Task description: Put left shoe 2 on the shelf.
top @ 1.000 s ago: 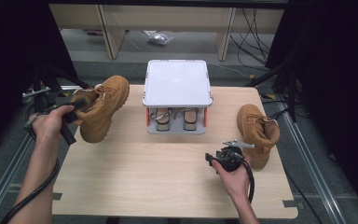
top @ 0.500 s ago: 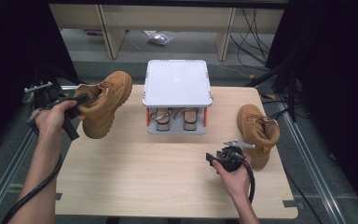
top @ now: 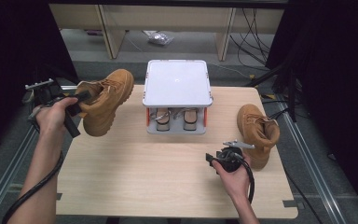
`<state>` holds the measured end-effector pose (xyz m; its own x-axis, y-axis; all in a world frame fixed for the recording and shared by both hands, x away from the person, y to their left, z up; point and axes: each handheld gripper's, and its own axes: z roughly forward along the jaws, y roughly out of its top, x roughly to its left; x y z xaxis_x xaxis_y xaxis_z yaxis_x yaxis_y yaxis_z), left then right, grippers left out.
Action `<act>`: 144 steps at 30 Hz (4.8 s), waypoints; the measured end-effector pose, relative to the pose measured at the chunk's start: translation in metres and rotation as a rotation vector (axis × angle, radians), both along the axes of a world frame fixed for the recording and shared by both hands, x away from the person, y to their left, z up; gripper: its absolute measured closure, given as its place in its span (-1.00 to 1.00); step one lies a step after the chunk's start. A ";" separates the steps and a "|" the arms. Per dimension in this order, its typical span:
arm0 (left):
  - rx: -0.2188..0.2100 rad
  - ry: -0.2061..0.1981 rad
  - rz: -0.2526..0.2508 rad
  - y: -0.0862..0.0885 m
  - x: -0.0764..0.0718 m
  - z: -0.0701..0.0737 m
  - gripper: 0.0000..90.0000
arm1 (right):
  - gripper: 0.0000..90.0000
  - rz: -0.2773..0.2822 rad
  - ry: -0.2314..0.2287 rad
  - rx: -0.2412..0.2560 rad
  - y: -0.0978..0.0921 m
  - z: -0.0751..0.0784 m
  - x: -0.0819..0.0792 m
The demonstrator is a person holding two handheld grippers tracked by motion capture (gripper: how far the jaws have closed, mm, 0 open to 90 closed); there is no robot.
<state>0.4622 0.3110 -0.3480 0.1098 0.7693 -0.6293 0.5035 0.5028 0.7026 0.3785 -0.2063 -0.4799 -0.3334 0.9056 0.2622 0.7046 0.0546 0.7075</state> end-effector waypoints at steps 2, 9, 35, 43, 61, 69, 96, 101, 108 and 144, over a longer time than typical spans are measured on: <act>-0.004 -0.004 0.003 -0.001 0.000 0.002 0.81 | 0.10 -0.003 0.004 0.011 0.001 0.000 0.000; -0.001 -0.016 0.002 -0.002 0.003 0.008 0.81 | 0.10 -0.007 0.010 -0.007 0.000 0.001 -0.001; -0.016 -0.034 -0.005 -0.010 0.010 0.023 0.80 | 0.10 -0.006 0.009 -0.011 0.000 0.001 -0.002; -0.023 -0.042 -0.009 -0.013 0.012 0.030 0.80 | 0.10 -0.001 0.004 -0.002 0.000 0.001 -0.002; -0.031 -0.048 -0.024 -0.025 0.022 0.039 0.80 | 0.09 0.007 -0.005 -0.003 -0.001 0.000 -0.002; -0.031 -0.055 -0.031 -0.029 0.023 0.042 0.80 | 0.09 0.003 -0.006 -0.011 -0.001 -0.001 -0.002; -0.028 -0.060 -0.059 -0.045 0.034 0.054 0.80 | 0.09 0.004 0.011 0.007 0.002 -0.002 -0.002; -0.027 -0.064 -0.060 -0.048 0.036 0.057 0.80 | 0.09 0.008 0.007 -0.017 0.001 -0.002 -0.002; -0.032 -0.068 -0.067 -0.054 0.038 0.060 0.80 | 0.09 -0.013 0.042 0.016 0.004 -0.002 -0.003; -0.019 -0.049 -0.115 -0.099 0.060 0.065 0.78 | 0.08 0.003 0.033 0.003 0.003 -0.007 -0.001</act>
<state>0.5223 0.2115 -0.2830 0.2274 0.7379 -0.6354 0.5241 0.4572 0.7185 0.3774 -0.2033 -0.4869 -0.3275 0.9037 0.2757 0.7271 0.0547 0.6844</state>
